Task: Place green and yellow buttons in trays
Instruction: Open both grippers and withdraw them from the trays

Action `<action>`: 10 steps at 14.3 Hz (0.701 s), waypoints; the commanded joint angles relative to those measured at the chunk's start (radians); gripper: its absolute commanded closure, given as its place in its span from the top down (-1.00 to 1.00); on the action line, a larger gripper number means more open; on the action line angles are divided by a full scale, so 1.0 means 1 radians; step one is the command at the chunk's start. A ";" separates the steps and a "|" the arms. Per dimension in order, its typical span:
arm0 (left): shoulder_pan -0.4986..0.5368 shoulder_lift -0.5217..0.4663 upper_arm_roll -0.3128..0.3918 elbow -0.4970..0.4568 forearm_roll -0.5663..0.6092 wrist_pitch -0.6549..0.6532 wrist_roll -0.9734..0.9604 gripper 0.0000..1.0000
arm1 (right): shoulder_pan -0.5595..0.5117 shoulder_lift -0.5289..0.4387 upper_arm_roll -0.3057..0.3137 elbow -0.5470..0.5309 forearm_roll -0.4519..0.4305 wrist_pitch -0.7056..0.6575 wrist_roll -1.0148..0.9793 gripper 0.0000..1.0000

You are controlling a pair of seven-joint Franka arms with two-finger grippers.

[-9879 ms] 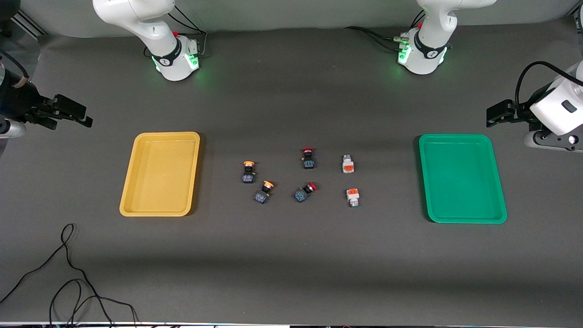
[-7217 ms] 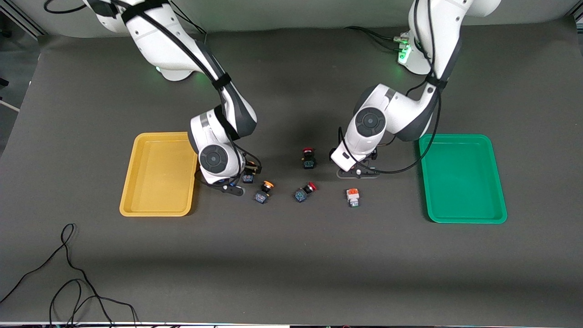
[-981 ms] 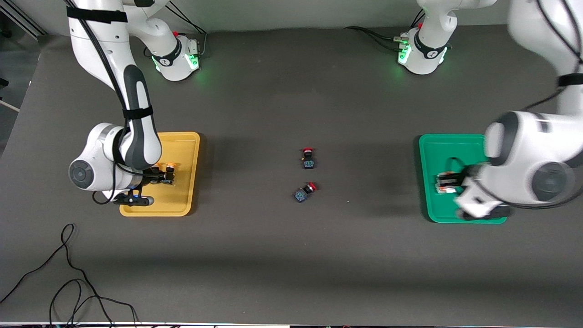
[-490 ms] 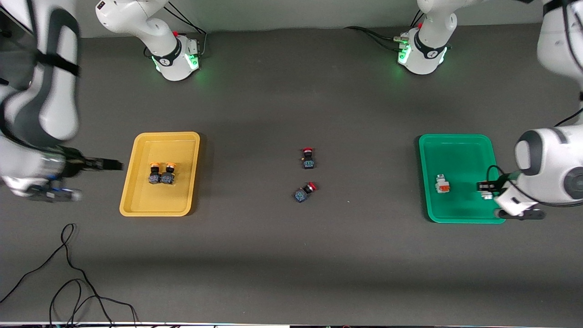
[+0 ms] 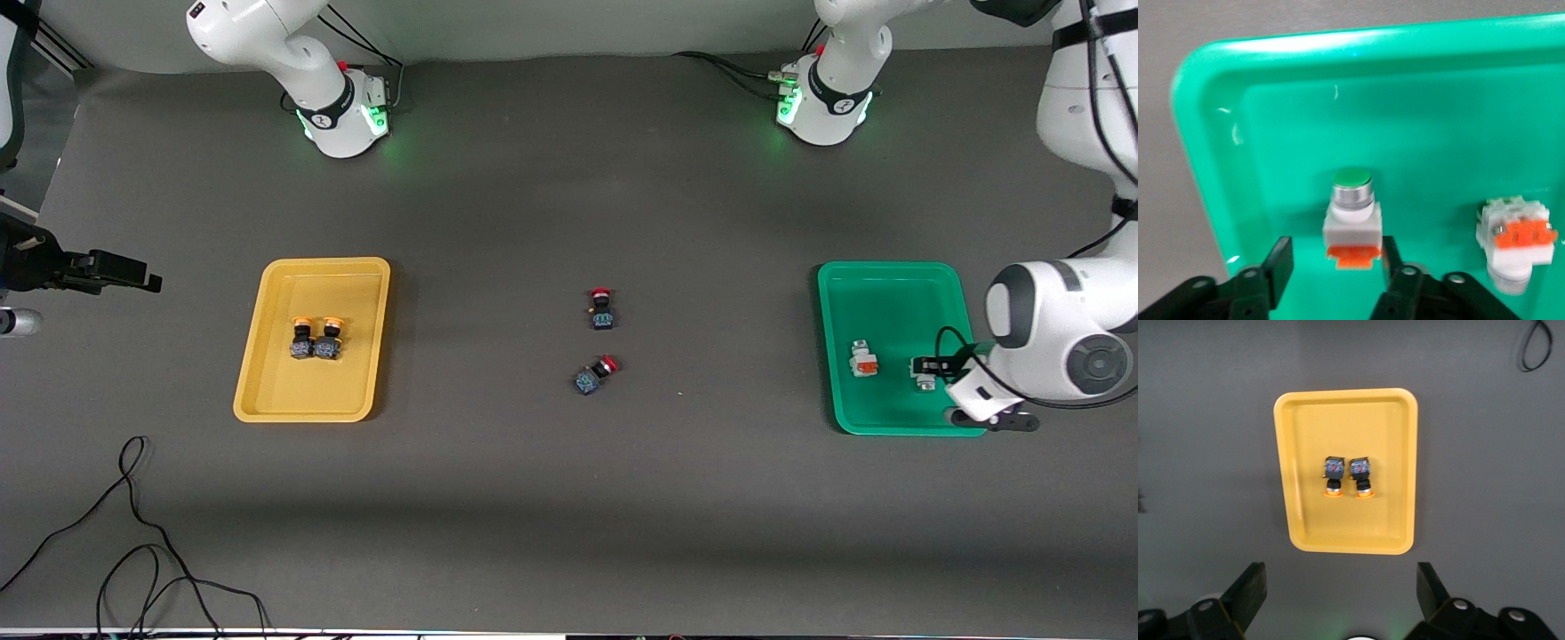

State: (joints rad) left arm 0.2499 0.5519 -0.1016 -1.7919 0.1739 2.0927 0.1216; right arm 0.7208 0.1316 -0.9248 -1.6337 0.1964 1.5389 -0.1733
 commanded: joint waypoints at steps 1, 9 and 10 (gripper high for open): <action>0.008 -0.074 -0.007 0.037 0.010 -0.121 0.024 1.00 | -0.209 -0.070 0.299 -0.006 -0.089 -0.013 0.090 1.00; 0.000 -0.460 -0.010 0.094 -0.131 -0.443 0.062 1.00 | -0.756 -0.222 0.958 -0.107 -0.143 -0.013 0.104 1.00; -0.004 -0.475 -0.013 0.126 -0.152 -0.494 0.061 1.00 | -0.756 -0.224 0.971 -0.107 -0.143 -0.013 0.106 1.00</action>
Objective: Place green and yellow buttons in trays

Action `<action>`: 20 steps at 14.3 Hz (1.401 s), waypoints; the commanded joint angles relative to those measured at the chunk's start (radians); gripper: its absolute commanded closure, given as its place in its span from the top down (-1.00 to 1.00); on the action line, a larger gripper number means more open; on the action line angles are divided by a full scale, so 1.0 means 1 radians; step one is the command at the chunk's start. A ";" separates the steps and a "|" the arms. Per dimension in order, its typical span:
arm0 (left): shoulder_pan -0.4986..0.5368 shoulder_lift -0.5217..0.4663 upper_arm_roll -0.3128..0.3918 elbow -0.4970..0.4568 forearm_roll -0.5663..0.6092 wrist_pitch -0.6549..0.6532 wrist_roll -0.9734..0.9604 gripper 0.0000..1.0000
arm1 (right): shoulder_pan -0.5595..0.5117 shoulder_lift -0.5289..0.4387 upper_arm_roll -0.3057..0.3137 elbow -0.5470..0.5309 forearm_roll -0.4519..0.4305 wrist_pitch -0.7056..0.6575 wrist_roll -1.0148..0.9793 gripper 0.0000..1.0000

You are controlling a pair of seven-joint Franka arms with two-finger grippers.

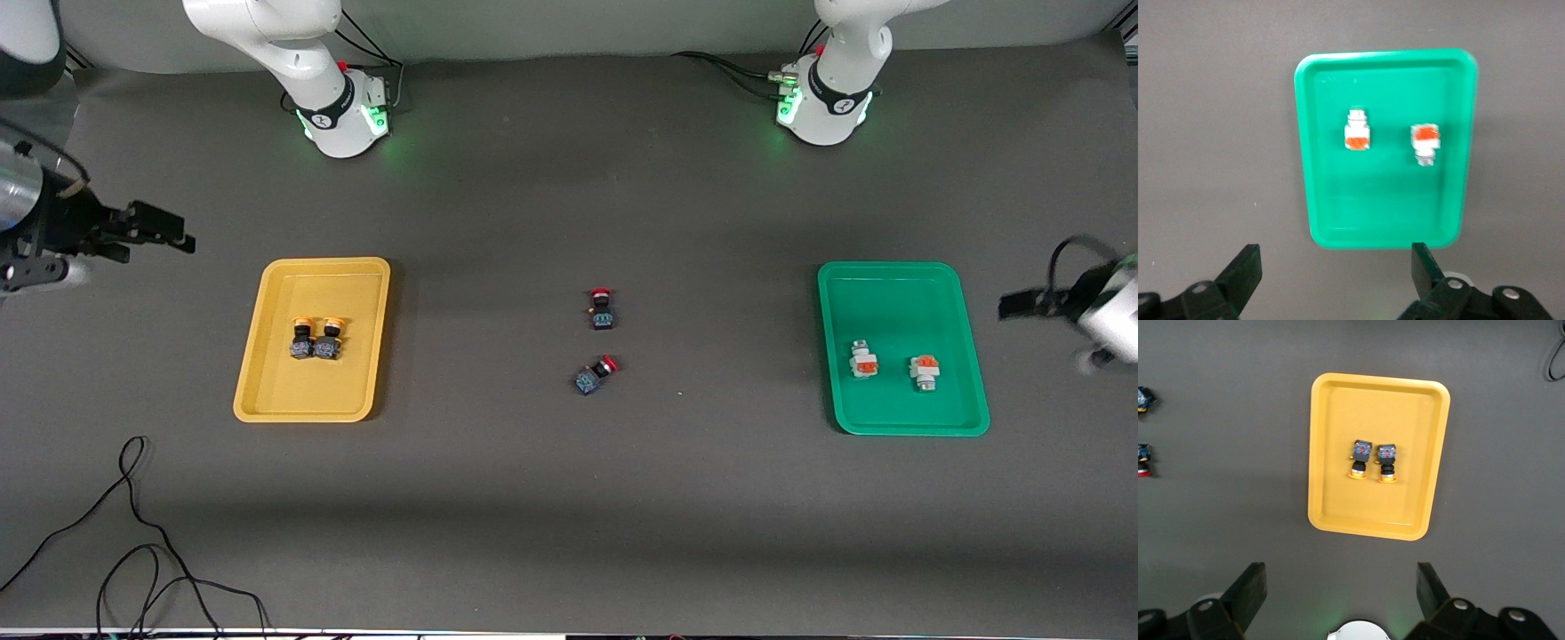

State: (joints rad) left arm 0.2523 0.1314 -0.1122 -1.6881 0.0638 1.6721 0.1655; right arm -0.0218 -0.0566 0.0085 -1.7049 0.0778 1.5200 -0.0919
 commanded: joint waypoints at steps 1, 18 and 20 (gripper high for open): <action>-0.016 -0.056 -0.006 0.072 -0.050 -0.125 0.012 1.00 | -0.014 -0.034 0.042 -0.036 -0.023 0.015 0.056 1.00; -0.326 -0.110 0.105 0.150 -0.053 -0.256 -0.083 1.00 | 0.095 0.053 -0.081 0.114 0.017 -0.006 0.109 1.00; -0.326 -0.108 0.105 0.153 -0.053 -0.258 -0.081 1.00 | 0.098 0.060 -0.081 0.126 0.019 -0.007 0.109 1.00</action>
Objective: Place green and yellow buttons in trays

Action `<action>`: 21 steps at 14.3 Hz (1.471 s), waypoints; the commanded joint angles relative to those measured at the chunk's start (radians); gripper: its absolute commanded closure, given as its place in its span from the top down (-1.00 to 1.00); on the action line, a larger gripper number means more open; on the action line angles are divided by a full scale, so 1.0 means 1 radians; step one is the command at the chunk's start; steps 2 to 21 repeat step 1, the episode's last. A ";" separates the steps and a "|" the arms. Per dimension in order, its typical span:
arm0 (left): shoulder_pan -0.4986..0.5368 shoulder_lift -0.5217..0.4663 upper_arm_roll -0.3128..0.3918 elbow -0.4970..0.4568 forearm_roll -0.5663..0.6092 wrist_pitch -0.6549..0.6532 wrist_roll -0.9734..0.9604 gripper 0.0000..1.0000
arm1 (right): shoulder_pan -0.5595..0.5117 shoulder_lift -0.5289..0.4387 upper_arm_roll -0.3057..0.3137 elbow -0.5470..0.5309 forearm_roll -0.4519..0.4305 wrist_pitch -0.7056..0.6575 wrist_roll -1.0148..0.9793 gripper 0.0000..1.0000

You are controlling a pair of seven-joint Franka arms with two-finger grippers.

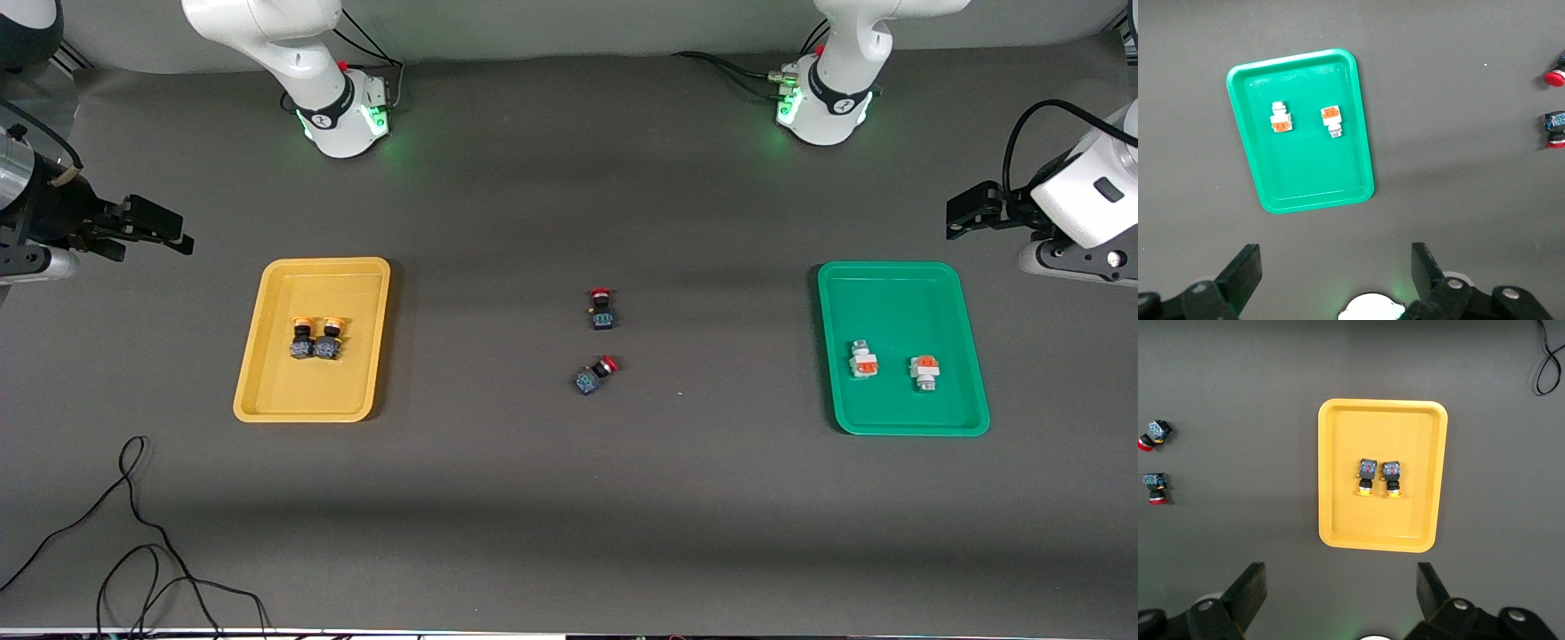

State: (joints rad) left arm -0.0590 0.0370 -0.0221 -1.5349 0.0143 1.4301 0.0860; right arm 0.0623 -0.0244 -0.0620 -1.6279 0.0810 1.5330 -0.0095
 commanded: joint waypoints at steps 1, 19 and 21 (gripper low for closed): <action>-0.015 -0.014 0.014 -0.001 -0.005 -0.016 -0.003 1.00 | 0.019 0.026 -0.010 0.049 0.020 -0.022 0.026 1.00; -0.015 -0.014 0.014 -0.001 -0.005 -0.016 -0.003 1.00 | 0.019 0.026 -0.010 0.049 0.020 -0.022 0.026 1.00; -0.015 -0.014 0.014 -0.001 -0.005 -0.016 -0.003 1.00 | 0.019 0.026 -0.010 0.049 0.020 -0.022 0.026 1.00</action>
